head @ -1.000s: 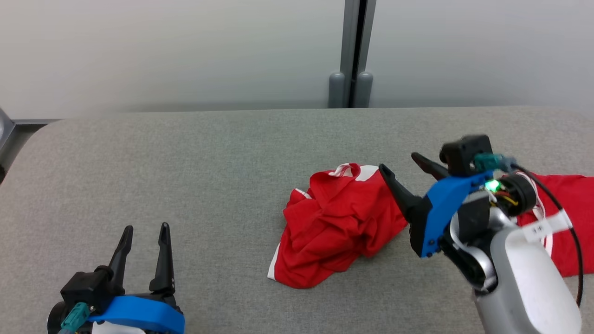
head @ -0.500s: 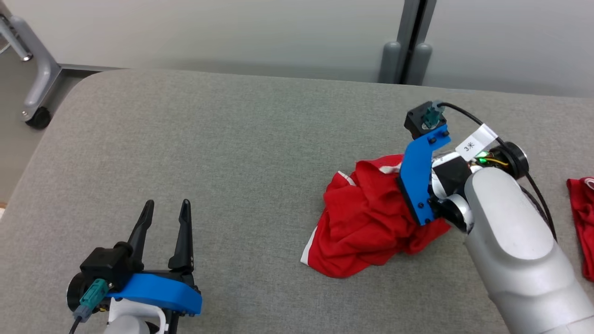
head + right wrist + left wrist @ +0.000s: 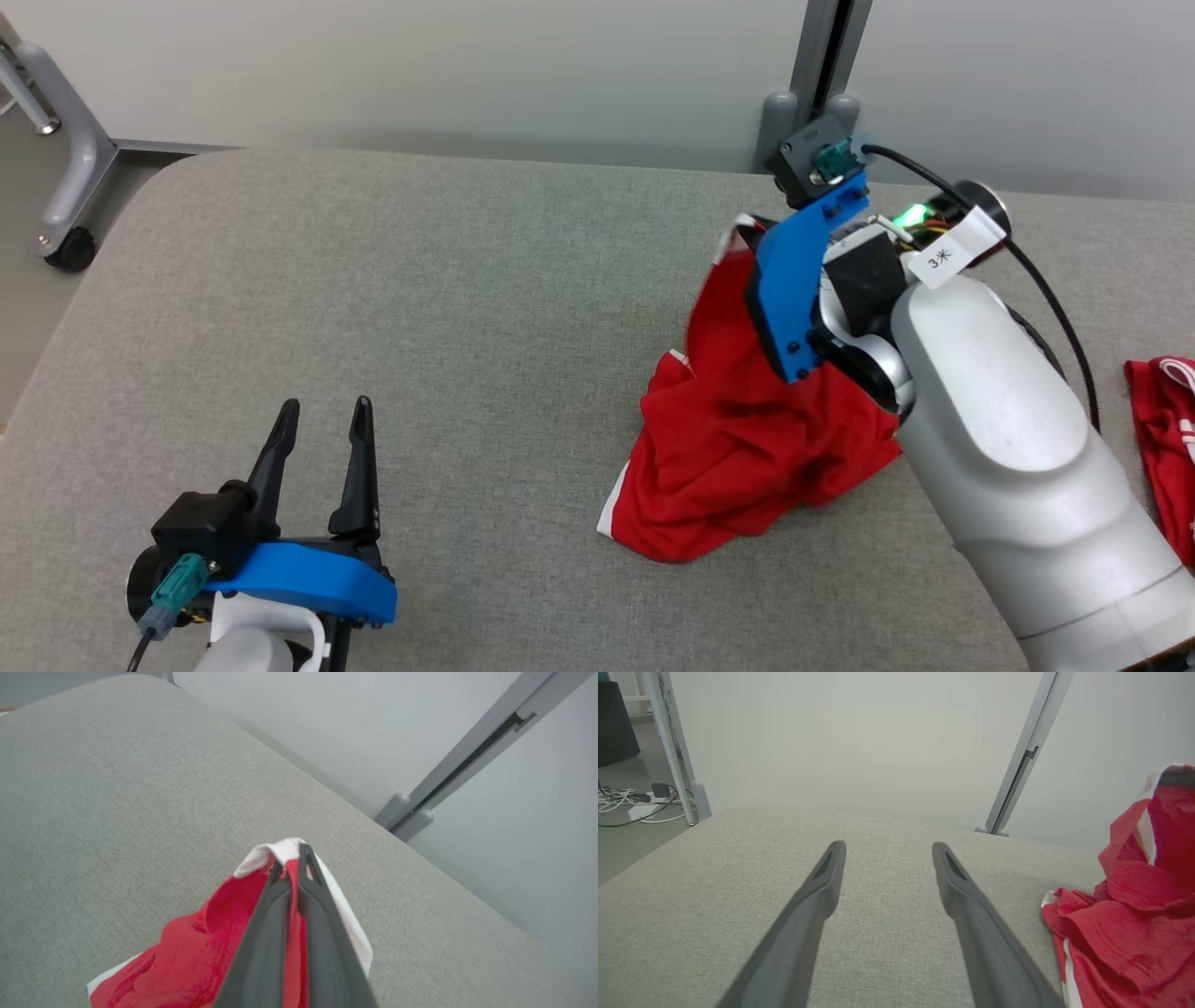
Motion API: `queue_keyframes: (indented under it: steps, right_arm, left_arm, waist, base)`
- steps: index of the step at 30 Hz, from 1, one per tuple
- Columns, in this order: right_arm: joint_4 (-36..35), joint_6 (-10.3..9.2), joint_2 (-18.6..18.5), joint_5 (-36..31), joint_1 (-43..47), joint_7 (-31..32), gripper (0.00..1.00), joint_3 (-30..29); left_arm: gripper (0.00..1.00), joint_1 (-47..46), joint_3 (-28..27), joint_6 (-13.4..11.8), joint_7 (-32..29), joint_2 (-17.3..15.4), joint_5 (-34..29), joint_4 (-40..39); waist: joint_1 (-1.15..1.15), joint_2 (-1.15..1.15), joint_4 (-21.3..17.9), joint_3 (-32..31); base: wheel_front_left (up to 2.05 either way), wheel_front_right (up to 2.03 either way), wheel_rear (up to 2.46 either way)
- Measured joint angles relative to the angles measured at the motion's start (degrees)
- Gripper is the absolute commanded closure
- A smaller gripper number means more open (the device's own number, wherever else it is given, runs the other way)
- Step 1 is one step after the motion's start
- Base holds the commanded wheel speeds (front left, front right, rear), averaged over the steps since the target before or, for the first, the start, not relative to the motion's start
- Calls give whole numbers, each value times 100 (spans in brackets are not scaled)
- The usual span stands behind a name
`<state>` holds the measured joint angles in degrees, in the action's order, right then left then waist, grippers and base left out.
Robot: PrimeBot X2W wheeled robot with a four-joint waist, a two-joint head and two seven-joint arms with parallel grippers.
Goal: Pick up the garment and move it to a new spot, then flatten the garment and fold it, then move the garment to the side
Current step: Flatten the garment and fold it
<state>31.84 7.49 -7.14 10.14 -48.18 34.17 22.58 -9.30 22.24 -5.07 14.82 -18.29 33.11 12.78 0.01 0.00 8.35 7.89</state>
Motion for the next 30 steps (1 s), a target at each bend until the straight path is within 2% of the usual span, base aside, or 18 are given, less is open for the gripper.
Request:
queue_keyframes:
  steps: [8,15,18,21,26,30]
  right_arm:
    - [-836,0,171,695,-616,-1468,100,673]
    - [-1492,0,132,1109,-1033,-2714,100,556]
    - [-1527,0,-29,1128,-992,-2880,100,249]
    - [-1379,0,-209,1131,-574,-2907,100,-197]
    - [-1016,-1,-487,901,617,-2681,100,-1062]
    - [-805,-1,-488,624,1725,-2339,100,-1970]
  left_arm:
    - [0,76,-116,13,10,-10,-43,-12]
    - [0,130,-200,14,16,-59,-85,-77]
    - [0,165,-235,14,16,-81,-92,-116]
    - [0,170,-235,14,16,-77,-107,-148]
    - [0,158,-178,41,18,-32,-145,-166]
    - [0,142,-152,68,16,5,-154,-146]
  waist:
    - [-1,0,-174,-206]
    - [-1,0,-315,-253]
    - [-1,0,-364,-253]
    - [-1,0,-371,-237]
    - [-1,0,-324,-185]
    - [0,0,-270,-143]
  base:
    - [0,0,0]
    - [0,0,0]
    - [0,0,0]
    - [0,0,0]
    - [0,0,0]
    - [0,0,0]
